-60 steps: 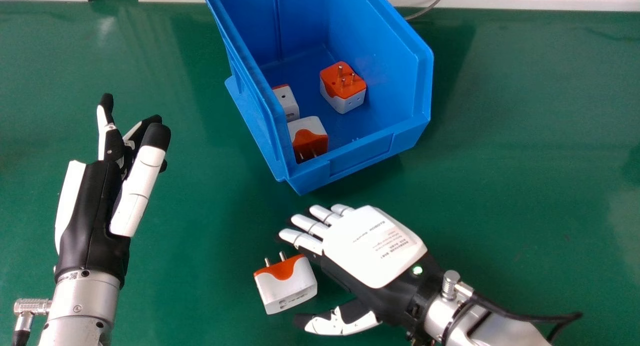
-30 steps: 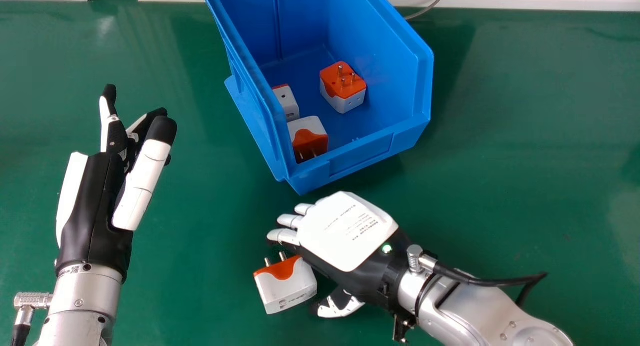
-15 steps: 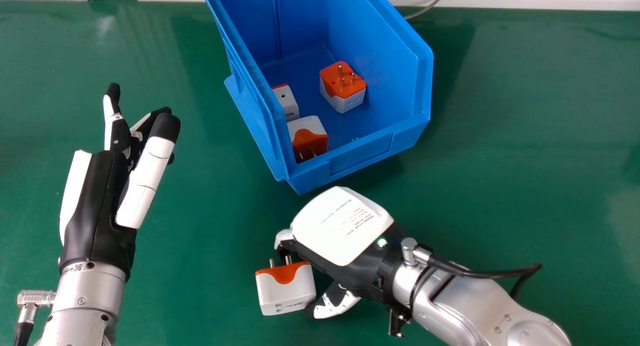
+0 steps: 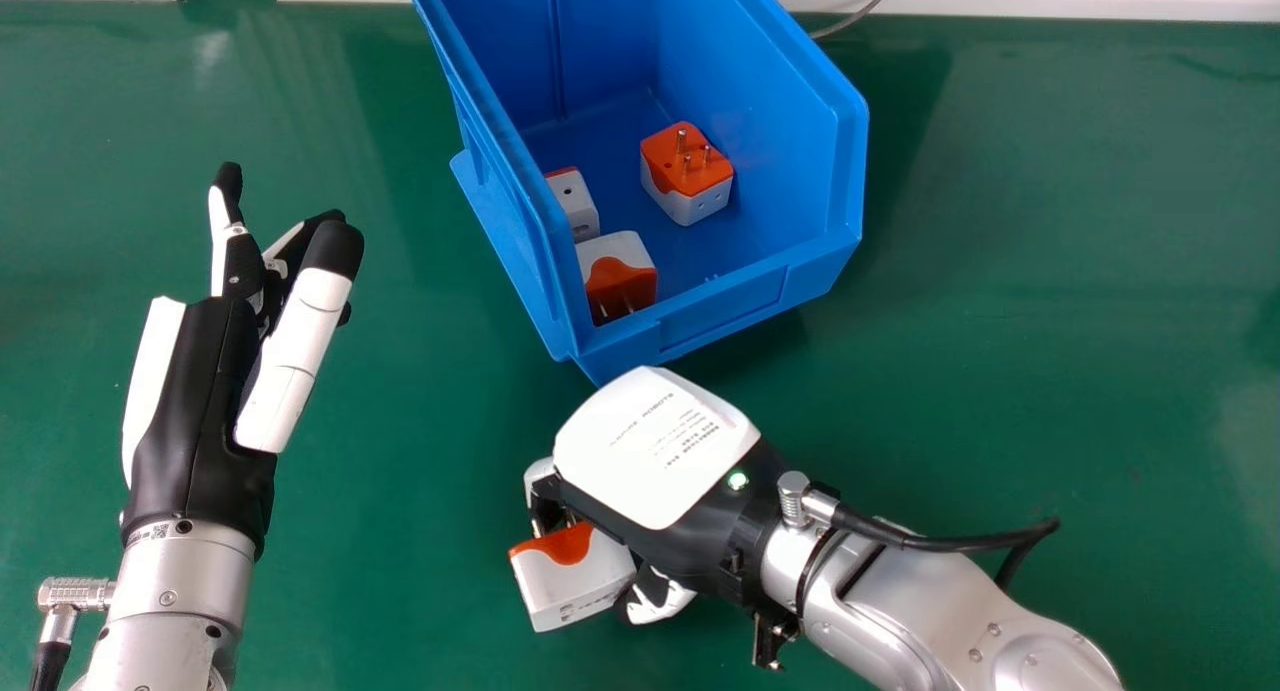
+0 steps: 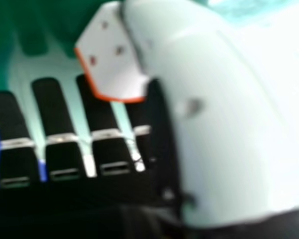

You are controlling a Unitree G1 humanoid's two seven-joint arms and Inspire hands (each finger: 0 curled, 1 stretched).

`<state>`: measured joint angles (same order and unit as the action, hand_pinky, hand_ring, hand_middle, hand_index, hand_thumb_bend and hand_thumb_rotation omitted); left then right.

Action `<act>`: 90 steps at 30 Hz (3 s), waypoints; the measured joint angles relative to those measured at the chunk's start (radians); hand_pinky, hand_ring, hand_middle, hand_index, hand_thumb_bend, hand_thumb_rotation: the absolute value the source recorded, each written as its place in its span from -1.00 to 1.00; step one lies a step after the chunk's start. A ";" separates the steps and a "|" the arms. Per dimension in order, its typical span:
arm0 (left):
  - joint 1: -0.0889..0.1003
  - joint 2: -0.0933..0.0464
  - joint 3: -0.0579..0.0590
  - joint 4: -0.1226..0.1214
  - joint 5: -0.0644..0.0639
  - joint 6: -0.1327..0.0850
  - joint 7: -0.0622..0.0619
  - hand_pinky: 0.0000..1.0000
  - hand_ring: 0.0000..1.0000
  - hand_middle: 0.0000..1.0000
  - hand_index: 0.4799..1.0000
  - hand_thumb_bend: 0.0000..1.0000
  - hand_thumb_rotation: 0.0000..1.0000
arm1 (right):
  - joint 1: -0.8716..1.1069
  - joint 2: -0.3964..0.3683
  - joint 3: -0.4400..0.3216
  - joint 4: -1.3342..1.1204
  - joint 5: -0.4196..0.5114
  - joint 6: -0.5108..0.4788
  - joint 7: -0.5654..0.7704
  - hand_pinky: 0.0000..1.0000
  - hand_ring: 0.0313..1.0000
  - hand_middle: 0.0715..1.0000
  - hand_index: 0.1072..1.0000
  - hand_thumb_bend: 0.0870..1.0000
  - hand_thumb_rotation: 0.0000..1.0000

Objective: Pick all objects and put in blue box

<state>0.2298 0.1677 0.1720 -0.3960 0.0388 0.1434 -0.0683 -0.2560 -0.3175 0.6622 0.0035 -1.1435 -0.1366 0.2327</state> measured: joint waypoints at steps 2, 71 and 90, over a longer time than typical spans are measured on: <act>0.000 0.000 0.000 -0.003 0.000 0.000 0.000 0.65 0.84 0.78 0.63 0.85 0.83 | -0.004 0.009 0.000 0.011 -0.001 0.018 -0.006 -0.31 -0.25 -0.15 -0.13 -0.13 -0.64; -0.041 0.046 0.021 0.090 -0.002 -0.051 -0.015 0.67 0.84 0.78 0.63 0.73 0.93 | -0.305 0.039 -0.416 -0.100 0.217 0.235 -0.059 -0.90 -0.85 -0.26 -0.16 -0.07 -1.00; -0.025 0.038 0.017 0.054 0.000 -0.030 -0.013 0.67 0.84 0.78 0.63 0.80 0.93 | -0.592 0.091 -0.233 0.426 0.187 0.262 -0.164 0.19 0.48 0.63 0.56 0.18 -0.12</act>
<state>0.2050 0.2061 0.1891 -0.3424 0.0391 0.1136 -0.0818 -0.8477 -0.2267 0.4292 0.4297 -0.9563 0.1257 0.0688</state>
